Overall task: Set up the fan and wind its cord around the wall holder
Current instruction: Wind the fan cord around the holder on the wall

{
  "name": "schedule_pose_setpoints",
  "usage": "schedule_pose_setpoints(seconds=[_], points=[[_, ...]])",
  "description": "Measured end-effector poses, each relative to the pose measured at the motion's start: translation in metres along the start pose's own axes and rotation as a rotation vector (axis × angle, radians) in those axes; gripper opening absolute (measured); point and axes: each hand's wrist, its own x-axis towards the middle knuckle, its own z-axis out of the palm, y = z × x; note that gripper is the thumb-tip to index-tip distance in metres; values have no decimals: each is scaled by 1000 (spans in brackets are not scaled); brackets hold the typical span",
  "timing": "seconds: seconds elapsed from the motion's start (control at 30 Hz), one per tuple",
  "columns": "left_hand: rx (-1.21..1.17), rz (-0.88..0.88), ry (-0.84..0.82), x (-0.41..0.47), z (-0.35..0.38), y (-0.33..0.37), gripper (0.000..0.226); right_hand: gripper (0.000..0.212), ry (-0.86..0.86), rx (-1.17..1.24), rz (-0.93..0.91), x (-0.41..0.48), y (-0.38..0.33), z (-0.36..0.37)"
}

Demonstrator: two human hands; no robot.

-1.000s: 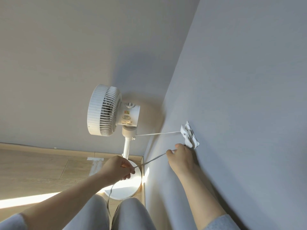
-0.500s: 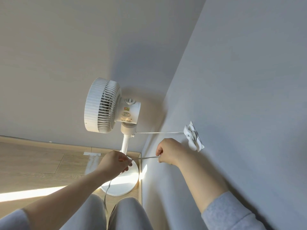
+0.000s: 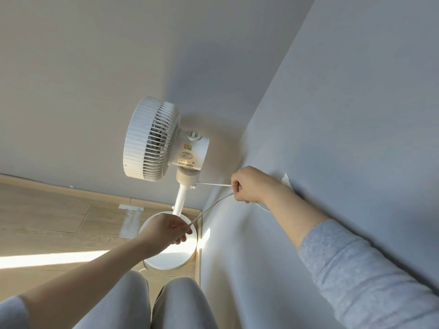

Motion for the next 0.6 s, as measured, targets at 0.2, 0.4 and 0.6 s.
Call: schedule_pose_setpoints(seconds=[0.2, 0.4, 0.6], points=[[-11, -23, 6, 9, -3, -4, 19, 14, 75, 42, 51, 20, 32, -27], [-36, -43, 6, 14, -4, -8, 21, 18, 85, 132, 223, 32, 58, -42], [-84, -23, 6, 13, 3, -2, 19, 18, 126, -85, 219, 30, 51, -48]])
